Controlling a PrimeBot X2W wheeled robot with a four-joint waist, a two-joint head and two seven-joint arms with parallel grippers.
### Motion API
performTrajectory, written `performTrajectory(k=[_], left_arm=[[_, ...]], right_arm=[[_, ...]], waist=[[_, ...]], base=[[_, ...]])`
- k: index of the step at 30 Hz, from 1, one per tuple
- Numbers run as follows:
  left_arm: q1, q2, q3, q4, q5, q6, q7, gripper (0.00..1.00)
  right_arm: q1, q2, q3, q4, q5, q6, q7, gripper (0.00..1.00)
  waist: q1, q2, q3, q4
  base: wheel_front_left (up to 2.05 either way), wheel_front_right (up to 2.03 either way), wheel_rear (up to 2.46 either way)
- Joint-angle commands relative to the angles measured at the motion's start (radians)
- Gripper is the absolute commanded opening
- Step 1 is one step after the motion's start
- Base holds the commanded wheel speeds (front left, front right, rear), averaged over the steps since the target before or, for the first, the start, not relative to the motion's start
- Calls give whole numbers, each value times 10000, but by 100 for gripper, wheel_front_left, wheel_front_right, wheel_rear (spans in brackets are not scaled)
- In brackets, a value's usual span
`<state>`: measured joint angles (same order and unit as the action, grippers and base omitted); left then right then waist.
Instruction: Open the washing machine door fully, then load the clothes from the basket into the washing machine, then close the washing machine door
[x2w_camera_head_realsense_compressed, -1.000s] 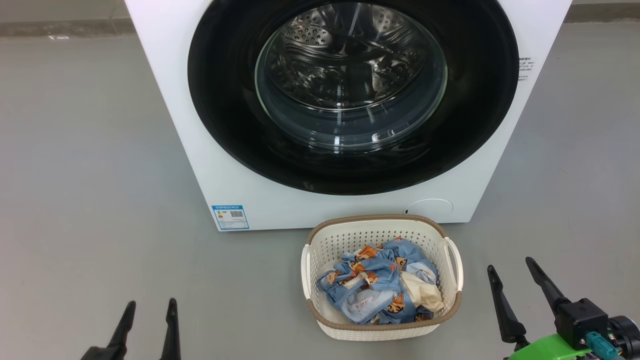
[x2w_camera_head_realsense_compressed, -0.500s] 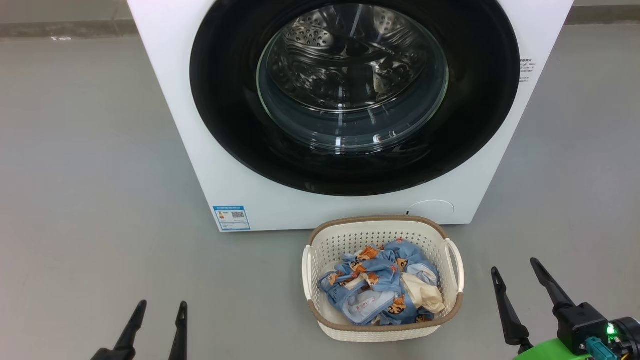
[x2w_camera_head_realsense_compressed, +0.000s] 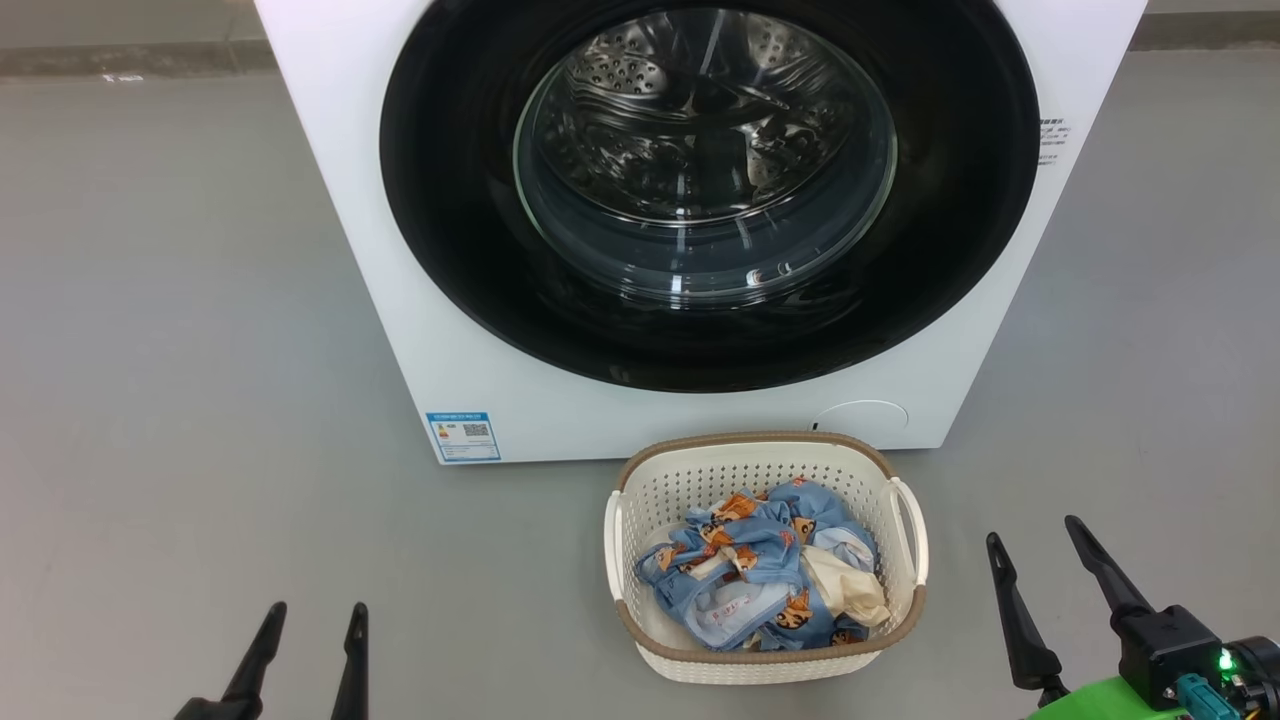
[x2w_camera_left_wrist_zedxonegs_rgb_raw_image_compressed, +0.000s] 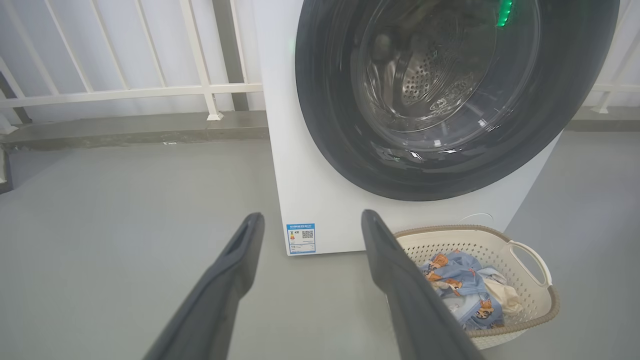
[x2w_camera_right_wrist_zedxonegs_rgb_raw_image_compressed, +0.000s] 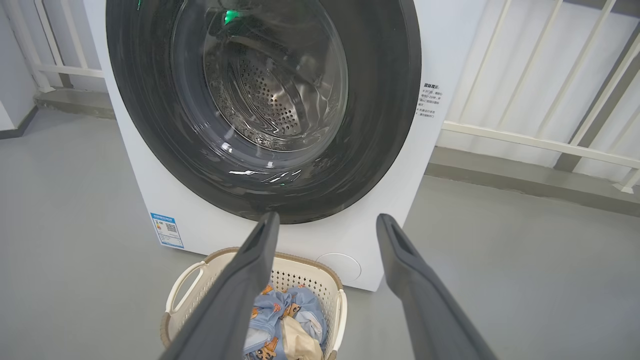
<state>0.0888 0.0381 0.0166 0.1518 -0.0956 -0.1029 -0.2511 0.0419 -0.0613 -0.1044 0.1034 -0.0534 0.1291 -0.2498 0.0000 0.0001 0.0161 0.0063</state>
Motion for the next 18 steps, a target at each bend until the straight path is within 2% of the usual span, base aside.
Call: performTrajectory(k=[1, 18], left_arm=[[-161, 122, 381, -195, -132, -39, -107, 100], [-188, 122, 487, -93, -370, -76, -107, 100]], right_arm=[[-134, -35, 206, -252, 207, 16, -120, 100], [-178, 66, 111, -115, 671, 16, -120, 100]], waist=[[0, -1, 7, 2], [0, -1, -11, 9]], base=[[0, 0, 0], [0, 0, 0]])
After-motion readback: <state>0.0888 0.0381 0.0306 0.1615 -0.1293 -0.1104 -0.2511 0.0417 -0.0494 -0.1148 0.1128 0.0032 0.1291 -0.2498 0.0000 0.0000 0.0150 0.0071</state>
